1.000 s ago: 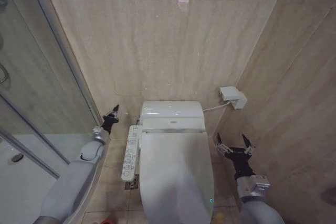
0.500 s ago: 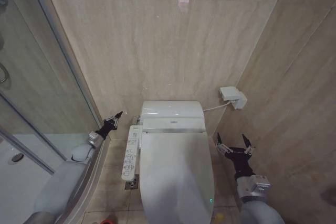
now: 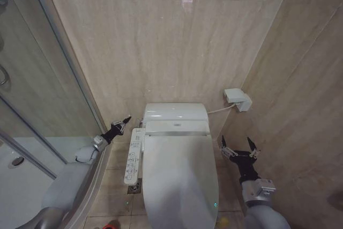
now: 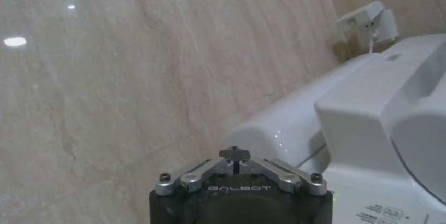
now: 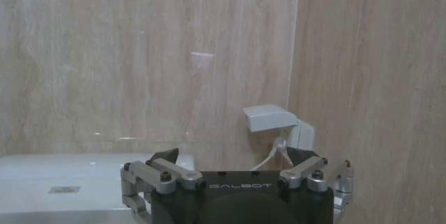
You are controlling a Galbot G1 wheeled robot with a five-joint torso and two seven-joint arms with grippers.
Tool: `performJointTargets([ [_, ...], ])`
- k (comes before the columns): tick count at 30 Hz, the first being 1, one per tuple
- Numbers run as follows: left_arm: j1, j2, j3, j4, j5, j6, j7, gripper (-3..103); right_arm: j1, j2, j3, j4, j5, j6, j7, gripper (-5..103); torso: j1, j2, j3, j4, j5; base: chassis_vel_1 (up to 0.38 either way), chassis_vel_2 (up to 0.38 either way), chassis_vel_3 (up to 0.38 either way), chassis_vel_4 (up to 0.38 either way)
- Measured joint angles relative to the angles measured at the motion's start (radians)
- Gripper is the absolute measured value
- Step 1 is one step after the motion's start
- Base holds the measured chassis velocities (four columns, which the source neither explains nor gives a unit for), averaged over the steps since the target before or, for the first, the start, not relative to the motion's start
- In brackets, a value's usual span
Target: Open the toilet lid, clean the toilet bowl with a toilet brush, close the toilet lid, and flush.
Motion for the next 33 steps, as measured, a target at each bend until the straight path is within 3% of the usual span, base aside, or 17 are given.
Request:
performJointTargets([
  [33, 0.006, -0.021, -0.008, 0.011, -0.002, -0.006, 0.03, 0, 0.0, 0.0, 0.0, 0.0, 0.0, 0.0, 0.0, 100, 0.0, 0.0, 0.0, 0.0001, 0.0001, -0.021, 0.027, 0.022, -0.022],
])
